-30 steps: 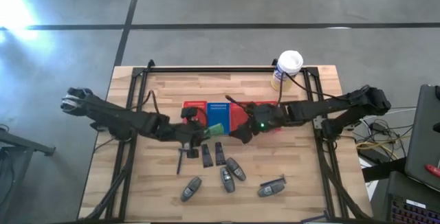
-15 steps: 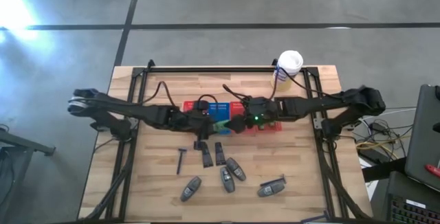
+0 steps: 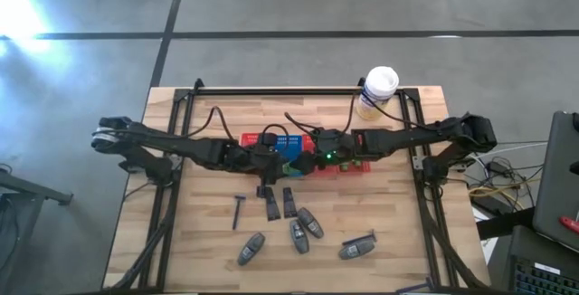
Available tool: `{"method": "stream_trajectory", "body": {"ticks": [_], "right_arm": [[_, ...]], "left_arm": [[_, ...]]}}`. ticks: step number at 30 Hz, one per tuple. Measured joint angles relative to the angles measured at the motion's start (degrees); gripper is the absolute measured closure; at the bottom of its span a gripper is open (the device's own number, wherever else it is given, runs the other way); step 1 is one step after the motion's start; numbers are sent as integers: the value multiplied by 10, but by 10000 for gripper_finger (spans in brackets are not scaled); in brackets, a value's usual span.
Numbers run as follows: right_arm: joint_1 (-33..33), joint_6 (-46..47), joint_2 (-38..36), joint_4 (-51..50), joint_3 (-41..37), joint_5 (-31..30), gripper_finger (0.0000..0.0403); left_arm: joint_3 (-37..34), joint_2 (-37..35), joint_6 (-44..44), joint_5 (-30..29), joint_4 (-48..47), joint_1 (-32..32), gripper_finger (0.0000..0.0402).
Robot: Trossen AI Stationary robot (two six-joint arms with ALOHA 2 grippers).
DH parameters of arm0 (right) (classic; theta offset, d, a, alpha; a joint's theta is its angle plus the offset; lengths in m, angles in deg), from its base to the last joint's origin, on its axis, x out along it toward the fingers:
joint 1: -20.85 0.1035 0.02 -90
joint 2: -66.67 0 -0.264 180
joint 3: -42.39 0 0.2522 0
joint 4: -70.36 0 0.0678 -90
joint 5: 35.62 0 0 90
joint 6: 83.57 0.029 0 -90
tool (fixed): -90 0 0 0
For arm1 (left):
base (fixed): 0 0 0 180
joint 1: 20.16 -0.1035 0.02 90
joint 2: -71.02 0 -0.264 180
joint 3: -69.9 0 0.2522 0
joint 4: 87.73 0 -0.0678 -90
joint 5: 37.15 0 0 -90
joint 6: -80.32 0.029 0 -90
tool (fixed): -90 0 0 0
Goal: Pick & Place Travel size toiletries
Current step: Put the green shampoo into the right red basket
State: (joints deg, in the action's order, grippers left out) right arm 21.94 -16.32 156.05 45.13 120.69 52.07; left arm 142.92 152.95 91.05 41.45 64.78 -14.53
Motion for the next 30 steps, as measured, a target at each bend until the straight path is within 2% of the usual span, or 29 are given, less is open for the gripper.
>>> {"method": "stream_trajectory", "body": {"ticks": [8, 14, 17, 21, 24, 26, 30], "right_arm": [[-3, 3, 0, 3, 0, 38, 217], [-3, 0, -2, 1, 0, 38, 286], [-4, -9, -5, -5, 0, 36, 306], [-4, -17, -19, -71, -4, 15, 306], [-3, -21, -45, -127, -3, -20, 298], [-1, -23, -72, -177, -2, -67, 298], [23, 24, -127, -340, -2, -219, 302]], "left_arm": [[-4, 0, -1, 3, -4, -5, 238], [-5, 0, 5, -7, -4, -6, 228], [-5, 0, 6, -17, -4, -6, 212], [-5, -5, -2, -38, -30, -7, 190], [-4, -10, -6, -60, -63, -7, 178], [-5, -16, -16, -68, -94, -7, 171], [-5, -33, -60, -68, -167, -10, 166]]}}
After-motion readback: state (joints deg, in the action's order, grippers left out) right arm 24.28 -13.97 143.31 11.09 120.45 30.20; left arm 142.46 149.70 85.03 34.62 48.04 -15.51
